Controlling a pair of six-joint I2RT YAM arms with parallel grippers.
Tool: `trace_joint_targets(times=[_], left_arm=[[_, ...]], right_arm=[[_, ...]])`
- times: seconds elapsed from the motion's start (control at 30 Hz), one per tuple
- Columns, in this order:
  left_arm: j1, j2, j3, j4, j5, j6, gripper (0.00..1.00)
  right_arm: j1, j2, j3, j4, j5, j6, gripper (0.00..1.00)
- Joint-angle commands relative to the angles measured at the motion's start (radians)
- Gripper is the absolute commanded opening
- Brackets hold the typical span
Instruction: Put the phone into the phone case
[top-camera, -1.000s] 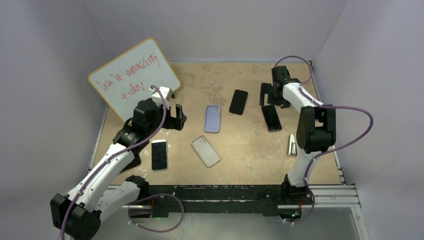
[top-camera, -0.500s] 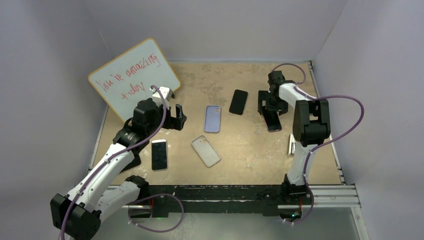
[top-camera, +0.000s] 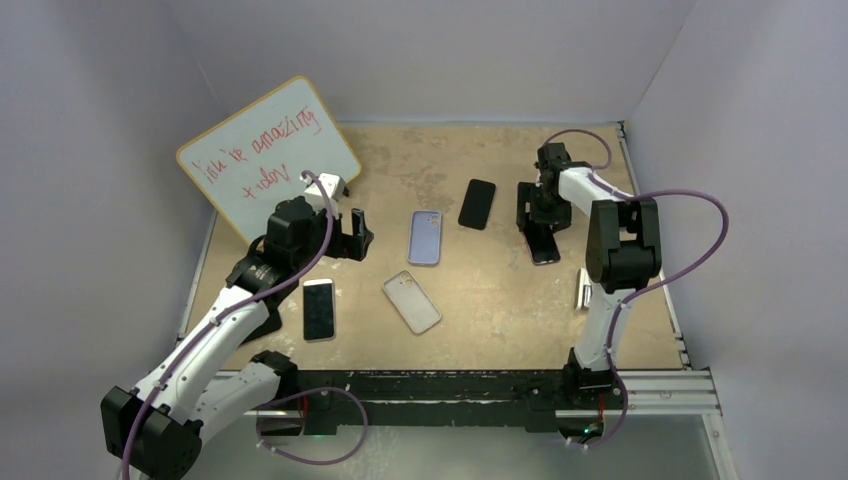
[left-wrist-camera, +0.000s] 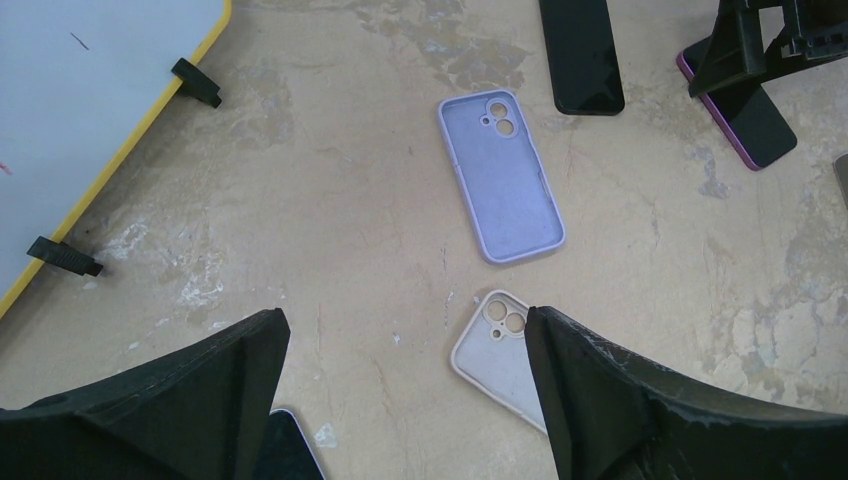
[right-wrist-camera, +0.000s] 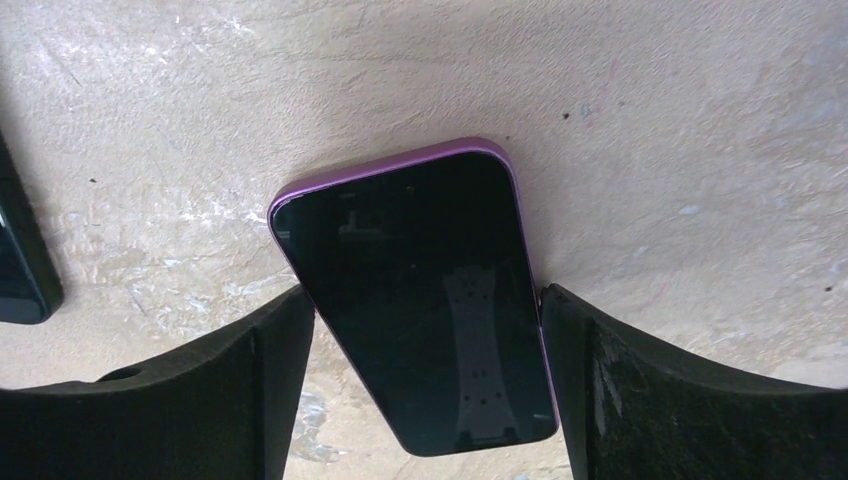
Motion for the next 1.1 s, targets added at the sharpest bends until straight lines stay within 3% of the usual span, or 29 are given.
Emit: trace_joint_targets(times=[0.0,0.23,0.43,0.73,0.9,1.07], left_arm=[[0.004,0.009,0.012,0.029,-0.010,0.006,0.93],[0.004,0.010,0.011,0.027,-0.008,0.004,0.93],[0.004,0.017,0.010,0.029,-0.008,0.004,0.93],[0.004,0.068,0.015,0.038,0.011,-0.018,0.92],[0.004,0.145,0.049,0.043,0.043,-0.076,0.90],[0.004,0.274,0.128,0.042,0.074,-0.165,0.87]], right_arm=[[0.003,-0.034,-0.018,-0.027,-0.074,0.065,0.79],[0.008,-0.057,-0.034,-0.016,-0.077,0.192,0.72],[0.026,-0.054,-0.056,-0.030,-0.057,0.164,0.85],[0.074,-0.090,-0.102,-0.072,0.007,0.100,0.90],[0.079,-0.104,-0.146,-0.056,0.010,0.097,0.85],[0.100,-0.115,-0.162,-0.040,0.022,0.114,0.71]])
